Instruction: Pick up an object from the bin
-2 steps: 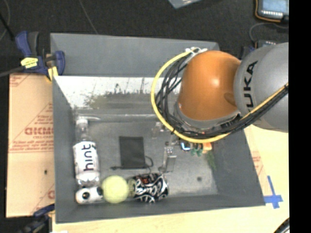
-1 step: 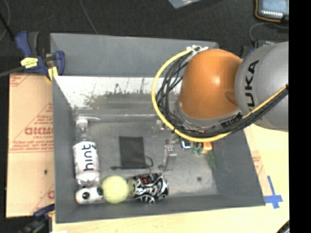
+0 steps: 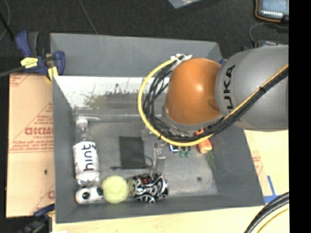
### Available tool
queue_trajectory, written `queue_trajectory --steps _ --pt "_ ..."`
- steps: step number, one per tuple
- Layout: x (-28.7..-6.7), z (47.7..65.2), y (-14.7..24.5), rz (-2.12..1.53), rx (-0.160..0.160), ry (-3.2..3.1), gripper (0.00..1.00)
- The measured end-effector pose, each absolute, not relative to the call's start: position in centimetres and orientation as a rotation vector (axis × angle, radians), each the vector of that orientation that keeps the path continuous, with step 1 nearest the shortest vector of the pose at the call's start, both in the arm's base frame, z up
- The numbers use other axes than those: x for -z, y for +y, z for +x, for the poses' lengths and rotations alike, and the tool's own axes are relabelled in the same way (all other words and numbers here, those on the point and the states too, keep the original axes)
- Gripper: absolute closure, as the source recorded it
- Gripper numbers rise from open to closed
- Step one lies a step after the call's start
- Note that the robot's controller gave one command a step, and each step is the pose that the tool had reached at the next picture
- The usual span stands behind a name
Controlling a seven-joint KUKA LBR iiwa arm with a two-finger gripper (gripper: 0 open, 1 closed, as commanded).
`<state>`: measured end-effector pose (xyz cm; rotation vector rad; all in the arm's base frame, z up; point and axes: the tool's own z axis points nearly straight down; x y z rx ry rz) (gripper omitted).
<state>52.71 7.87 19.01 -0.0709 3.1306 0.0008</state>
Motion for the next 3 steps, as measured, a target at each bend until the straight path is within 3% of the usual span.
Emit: queue_trajectory --steps 1,2,3 --pt "-18.6 52.1 13.2 -0.263 0.002 3.131 0.00" --pt "-14.9 54.2 13.0 -0.292 -0.008 3.108 0.00" --pt "-11.7 54.5 11.9 -0.384 0.003 3.117 0.00"
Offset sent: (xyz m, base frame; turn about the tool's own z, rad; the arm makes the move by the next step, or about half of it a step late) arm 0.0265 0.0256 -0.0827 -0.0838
